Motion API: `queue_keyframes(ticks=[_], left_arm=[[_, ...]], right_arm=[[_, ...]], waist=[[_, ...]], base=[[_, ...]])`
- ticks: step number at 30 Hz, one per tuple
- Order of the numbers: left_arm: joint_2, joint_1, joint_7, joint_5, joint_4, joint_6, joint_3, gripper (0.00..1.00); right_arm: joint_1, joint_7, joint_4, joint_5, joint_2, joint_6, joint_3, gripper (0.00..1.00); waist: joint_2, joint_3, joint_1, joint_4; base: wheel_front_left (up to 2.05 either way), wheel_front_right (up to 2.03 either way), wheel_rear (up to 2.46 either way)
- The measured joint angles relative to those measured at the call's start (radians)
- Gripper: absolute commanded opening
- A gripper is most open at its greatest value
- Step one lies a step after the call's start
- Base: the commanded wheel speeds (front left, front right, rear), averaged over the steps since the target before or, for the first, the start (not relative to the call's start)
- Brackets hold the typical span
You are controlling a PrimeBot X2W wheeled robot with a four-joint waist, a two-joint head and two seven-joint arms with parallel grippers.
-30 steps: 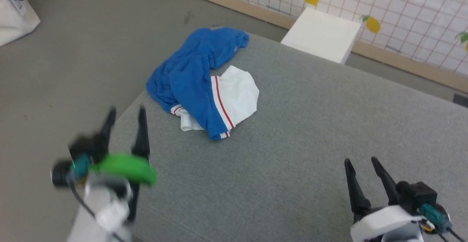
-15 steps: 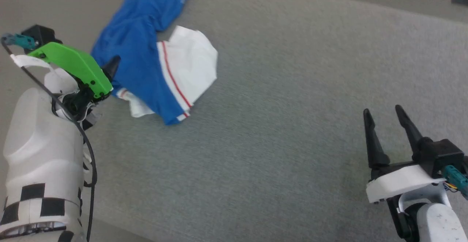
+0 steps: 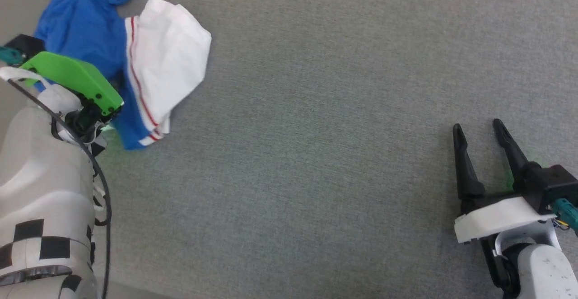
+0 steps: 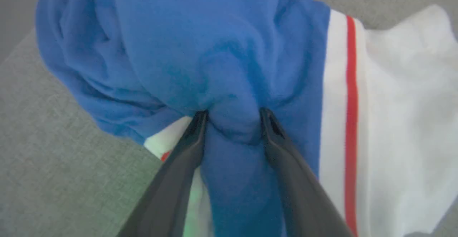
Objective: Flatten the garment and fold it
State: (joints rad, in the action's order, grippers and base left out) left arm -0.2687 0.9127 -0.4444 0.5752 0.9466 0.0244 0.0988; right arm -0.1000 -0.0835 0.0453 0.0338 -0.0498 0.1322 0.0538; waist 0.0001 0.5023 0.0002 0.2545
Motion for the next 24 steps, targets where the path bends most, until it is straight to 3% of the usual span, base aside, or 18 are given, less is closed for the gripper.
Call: queue_keyframes(ticks=[4, 11, 17, 24], left_arm=[[0.020, 0.003, 0.171, 0.017, -0.018, -0.005, 0.045, 0.00], [-0.026, 0.174, 0.296, 0.017, -0.168, 0.082, 0.013, 0.00], [-0.006, 0.306, 0.209, 0.068, -0.347, 0.098, -0.080, 0.00], [0.075, 0.326, 0.052, 0.122, -0.509, 0.099, -0.208, 0.00]], right_arm=[[-0.008, -0.012, -0.024, 0.007, 0.000, 0.000, -0.014, 1.00], [-0.009, -0.069, -0.109, 0.073, 0.000, 0.000, -0.051, 1.00], [-0.009, -0.123, -0.203, 0.143, 0.000, 0.000, -0.083, 1.00], [-0.004, -0.156, -0.262, 0.179, 0.000, 0.000, -0.078, 1.00]], waist=[[0.0000, -0.015, 0.0000, -0.005], [-0.0001, -0.097, 0.0000, -0.015], [-0.0001, -0.186, -0.0002, -0.051], [0.0000, -0.263, -0.0002, -0.144]], base=[[0.00, 0.00, 0.00], [0.00, 0.00, 0.00], [0.00, 0.00, 0.00], [0.00, 0.00, 0.00]])
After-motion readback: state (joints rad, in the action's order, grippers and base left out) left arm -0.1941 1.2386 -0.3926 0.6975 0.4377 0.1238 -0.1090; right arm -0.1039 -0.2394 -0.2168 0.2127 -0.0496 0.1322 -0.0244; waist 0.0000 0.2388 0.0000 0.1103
